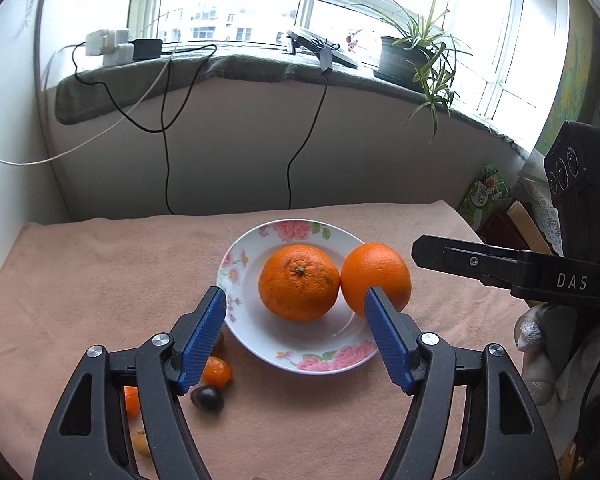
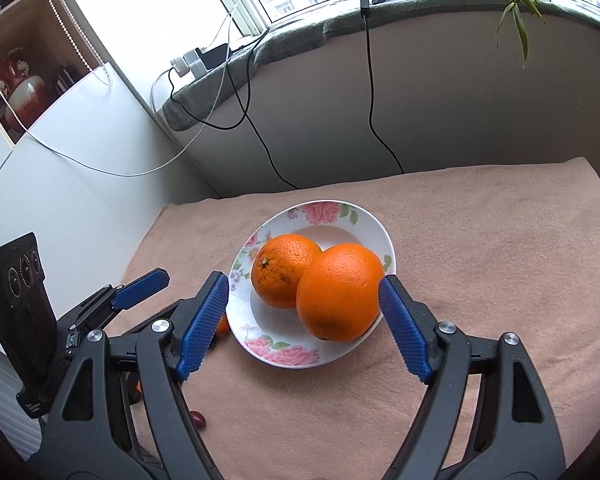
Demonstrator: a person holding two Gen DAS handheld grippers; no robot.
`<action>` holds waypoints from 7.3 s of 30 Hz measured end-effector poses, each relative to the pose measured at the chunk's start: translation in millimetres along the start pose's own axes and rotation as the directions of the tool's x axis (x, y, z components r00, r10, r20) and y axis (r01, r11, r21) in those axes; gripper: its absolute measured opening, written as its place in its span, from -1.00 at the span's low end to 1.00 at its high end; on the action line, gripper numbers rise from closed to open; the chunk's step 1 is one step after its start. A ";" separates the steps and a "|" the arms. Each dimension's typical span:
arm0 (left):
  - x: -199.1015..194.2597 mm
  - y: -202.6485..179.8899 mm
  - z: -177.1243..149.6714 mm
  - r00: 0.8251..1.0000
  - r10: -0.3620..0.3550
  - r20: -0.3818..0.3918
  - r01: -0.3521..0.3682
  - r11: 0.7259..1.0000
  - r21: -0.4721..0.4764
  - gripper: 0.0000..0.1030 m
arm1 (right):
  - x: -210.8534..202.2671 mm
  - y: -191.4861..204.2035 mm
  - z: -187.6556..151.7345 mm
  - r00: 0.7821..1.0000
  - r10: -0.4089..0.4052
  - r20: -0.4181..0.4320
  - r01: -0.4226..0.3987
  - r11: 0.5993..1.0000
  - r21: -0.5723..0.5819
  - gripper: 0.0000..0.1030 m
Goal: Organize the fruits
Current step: 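Open the right gripper to release the orange and withdraw, then move the open right gripper toward the dark red plum, then close the right gripper on the dark red plum while the left gripper lifts the mandarin, then carry the mandarin in the left gripper and plum in the right gripper over the floral plate, then open both grippers to drop the mandarin and plum into the plate, then move both open grippers back toward the remaining fruit on the towel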
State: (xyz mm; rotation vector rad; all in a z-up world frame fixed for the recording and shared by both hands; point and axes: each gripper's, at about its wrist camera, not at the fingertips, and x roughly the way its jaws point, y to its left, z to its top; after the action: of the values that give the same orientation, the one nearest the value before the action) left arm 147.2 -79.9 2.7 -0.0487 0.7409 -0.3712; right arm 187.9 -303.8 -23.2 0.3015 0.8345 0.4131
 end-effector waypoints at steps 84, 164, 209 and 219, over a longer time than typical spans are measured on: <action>-89.3 117.7 -157.3 0.986 0.161 0.030 -0.146 0.946 -0.290 -0.32 | 23.4 118.6 -156.3 1.000 -0.018 -0.017 0.010 0.927 -0.375 -0.48; 38.7 16.7 -35.6 1.000 -0.019 -0.009 0.018 0.999 -0.032 0.58 | 30.5 54.3 -88.1 0.975 -0.152 0.161 0.191 0.945 -0.265 0.75; -57.5 139.2 -61.2 0.983 0.182 0.034 -0.171 0.962 -0.213 0.58 | 32.1 118.4 -103.5 0.998 -0.037 0.054 0.055 0.920 -0.388 0.77; -48.3 131.7 -93.4 0.995 0.099 -0.019 -0.101 0.963 -0.249 0.42 | 59.9 119.5 -106.1 0.999 -0.017 -0.029 0.006 0.944 -0.329 0.77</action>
State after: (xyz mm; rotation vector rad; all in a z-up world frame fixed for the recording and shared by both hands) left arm 93.4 67.9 -57.8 -0.2471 0.7899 -0.1796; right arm 114.8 -160.5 -80.1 -0.0209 0.7831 0.5392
